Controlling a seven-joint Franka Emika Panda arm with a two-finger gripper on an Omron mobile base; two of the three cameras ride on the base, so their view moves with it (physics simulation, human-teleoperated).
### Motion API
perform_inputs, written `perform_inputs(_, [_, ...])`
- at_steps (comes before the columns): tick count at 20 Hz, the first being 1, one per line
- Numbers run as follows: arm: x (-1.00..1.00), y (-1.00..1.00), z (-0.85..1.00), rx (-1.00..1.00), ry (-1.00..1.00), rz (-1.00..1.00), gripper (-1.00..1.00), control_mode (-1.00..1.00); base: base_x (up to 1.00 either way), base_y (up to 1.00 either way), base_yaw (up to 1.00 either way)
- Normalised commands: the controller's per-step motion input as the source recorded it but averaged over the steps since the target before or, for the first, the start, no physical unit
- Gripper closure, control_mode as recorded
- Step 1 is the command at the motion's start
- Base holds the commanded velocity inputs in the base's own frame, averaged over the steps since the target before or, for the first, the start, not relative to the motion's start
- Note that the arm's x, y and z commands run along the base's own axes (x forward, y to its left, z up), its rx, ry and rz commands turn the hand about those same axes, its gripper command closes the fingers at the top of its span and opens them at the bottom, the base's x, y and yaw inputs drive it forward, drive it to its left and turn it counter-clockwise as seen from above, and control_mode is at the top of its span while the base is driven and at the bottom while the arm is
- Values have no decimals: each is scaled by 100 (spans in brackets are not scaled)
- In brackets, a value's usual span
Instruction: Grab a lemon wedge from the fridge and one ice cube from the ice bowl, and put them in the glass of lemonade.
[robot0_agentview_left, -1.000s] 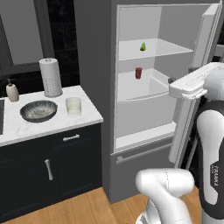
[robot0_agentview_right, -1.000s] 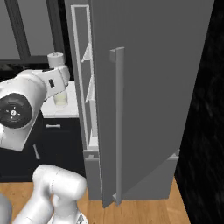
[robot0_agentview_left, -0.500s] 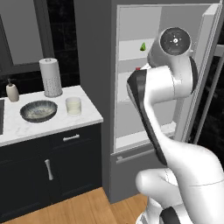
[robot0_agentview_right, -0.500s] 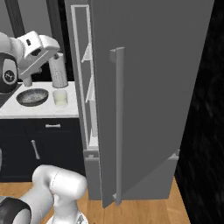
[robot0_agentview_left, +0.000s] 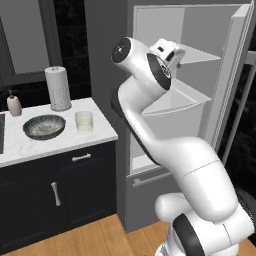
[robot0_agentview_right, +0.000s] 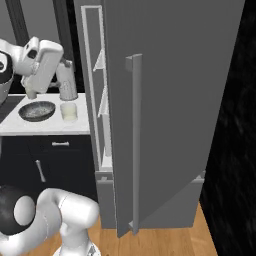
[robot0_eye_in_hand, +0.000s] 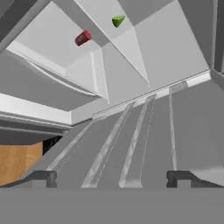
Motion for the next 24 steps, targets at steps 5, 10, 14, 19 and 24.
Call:
perform_inputs(5, [37, -39, -45, -9, 0, -24, -100, -100, 0, 0, 0])
perform_inputs(10, [30, -34, -16, -7, 12, -47, -100, -100, 0, 0, 0])
perform_inputs(14, [22, -29, -21, -6, 20, -61, -100, -100, 0, 0, 0])
perform_inputs(19, [23, -47, -29, -4, 19, -63, -100, -100, 0, 0, 0])
perform_inputs(24, [15, -94, -29, -2, 22, -52, -100, -100, 0, 0, 0])
